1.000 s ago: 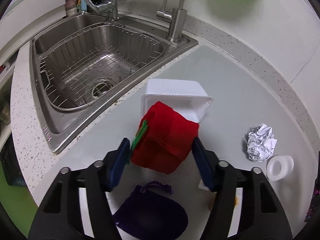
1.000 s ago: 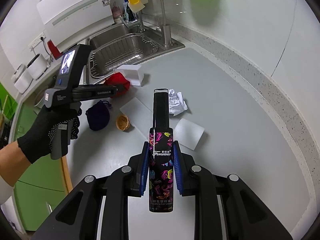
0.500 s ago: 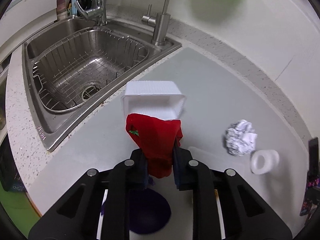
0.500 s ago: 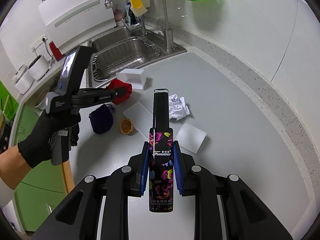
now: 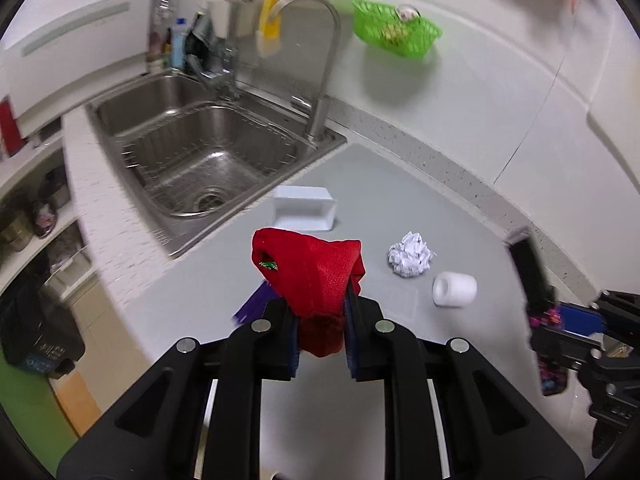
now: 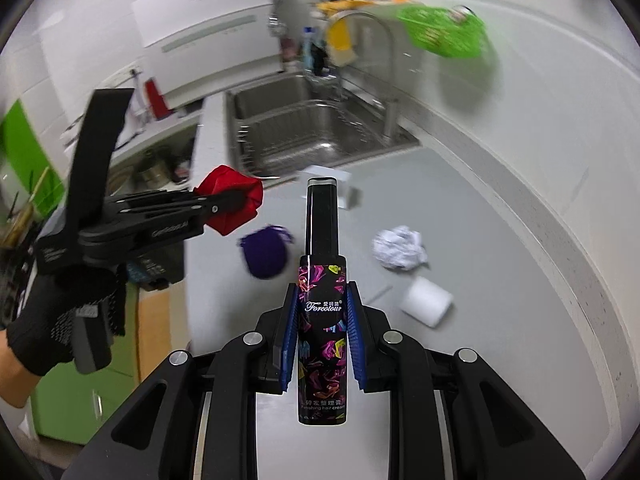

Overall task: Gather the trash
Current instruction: 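Carry the red cloth and tube over the pink wastebasket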

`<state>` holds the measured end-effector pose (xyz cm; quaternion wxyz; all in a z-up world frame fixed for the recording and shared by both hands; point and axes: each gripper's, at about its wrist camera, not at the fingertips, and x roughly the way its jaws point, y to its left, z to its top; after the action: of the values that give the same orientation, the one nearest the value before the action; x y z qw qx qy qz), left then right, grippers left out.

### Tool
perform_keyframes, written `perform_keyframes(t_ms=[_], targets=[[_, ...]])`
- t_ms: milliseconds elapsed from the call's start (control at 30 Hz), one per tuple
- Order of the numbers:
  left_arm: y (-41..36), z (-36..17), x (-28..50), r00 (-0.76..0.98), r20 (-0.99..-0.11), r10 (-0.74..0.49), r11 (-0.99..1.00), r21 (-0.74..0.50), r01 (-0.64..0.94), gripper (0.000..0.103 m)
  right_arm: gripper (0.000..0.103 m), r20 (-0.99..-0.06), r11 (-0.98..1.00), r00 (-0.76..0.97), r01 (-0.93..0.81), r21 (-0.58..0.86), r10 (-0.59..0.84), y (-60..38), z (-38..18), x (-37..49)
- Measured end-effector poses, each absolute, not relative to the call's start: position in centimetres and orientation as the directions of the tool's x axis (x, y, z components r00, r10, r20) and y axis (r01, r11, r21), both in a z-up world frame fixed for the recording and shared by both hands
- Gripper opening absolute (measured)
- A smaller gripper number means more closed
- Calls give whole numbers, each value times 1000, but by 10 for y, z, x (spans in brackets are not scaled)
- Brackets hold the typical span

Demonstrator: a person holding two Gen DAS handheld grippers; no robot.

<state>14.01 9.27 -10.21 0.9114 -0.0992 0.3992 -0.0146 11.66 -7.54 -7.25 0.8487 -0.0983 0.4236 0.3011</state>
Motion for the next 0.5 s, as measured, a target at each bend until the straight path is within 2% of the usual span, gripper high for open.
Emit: perform_keyframes(t_ms=[233, 500], targets=[[136, -90, 46, 695, -719, 17, 962, -178, -208, 17, 22, -766, 662, 346, -737, 135, 542, -8, -78, 78], [216, -112, -64, 642, -749, 165, 883, -178, -435, 17, 22, -780, 478, 161, -856, 195, 605, 100, -110, 34]])
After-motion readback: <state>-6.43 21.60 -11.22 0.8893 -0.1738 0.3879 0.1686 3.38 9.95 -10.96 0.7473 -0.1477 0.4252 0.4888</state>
